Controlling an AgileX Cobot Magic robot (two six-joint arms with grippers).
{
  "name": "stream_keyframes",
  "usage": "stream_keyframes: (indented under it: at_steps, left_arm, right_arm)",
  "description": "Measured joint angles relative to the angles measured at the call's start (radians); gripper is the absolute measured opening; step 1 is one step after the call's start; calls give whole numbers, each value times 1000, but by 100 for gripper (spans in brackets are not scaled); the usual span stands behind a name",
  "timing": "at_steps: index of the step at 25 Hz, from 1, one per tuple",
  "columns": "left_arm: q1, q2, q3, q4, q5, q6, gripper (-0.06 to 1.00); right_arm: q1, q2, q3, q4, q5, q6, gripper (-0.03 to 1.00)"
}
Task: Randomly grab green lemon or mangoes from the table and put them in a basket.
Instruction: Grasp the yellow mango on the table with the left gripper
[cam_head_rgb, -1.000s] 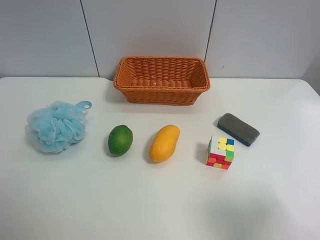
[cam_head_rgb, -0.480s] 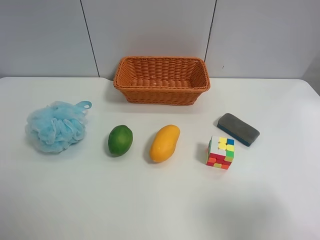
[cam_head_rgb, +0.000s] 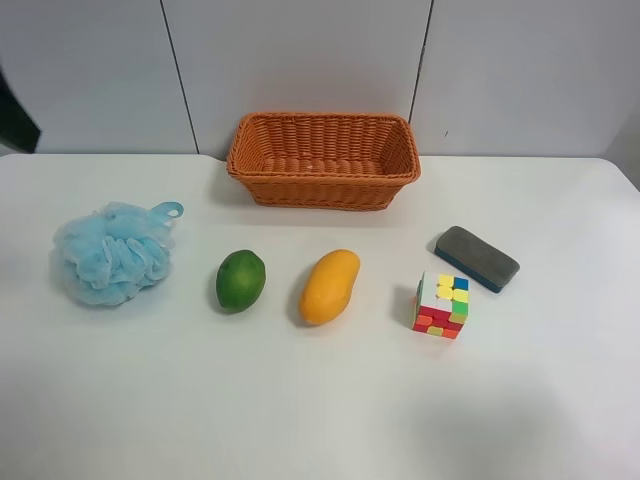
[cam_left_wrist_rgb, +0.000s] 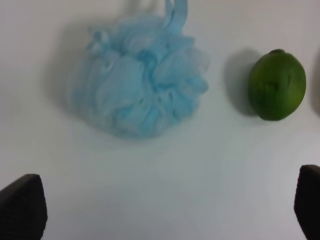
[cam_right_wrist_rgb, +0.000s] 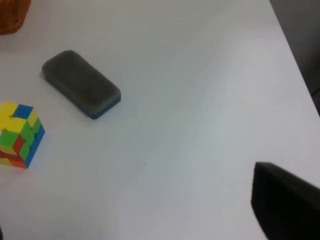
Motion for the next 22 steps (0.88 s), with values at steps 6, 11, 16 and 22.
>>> stream_keyframes:
  at_steps: [6,11,16,22]
  left_arm:
    - [-171,256,-112,34,-41,-162,99]
    - [-285,407,-121,34,-119,-274,99]
    - [-335,532,-121,33,-191,-329,99]
    - [-343,619,-121,-18,-249,-336,99]
  right_arm:
    - [0,0,0,0,0,0,99]
    - [0,0,0,0,0,0,99]
    - [0,0,0,0,0,0,99]
    - [0,0,0,0,0,0,99]
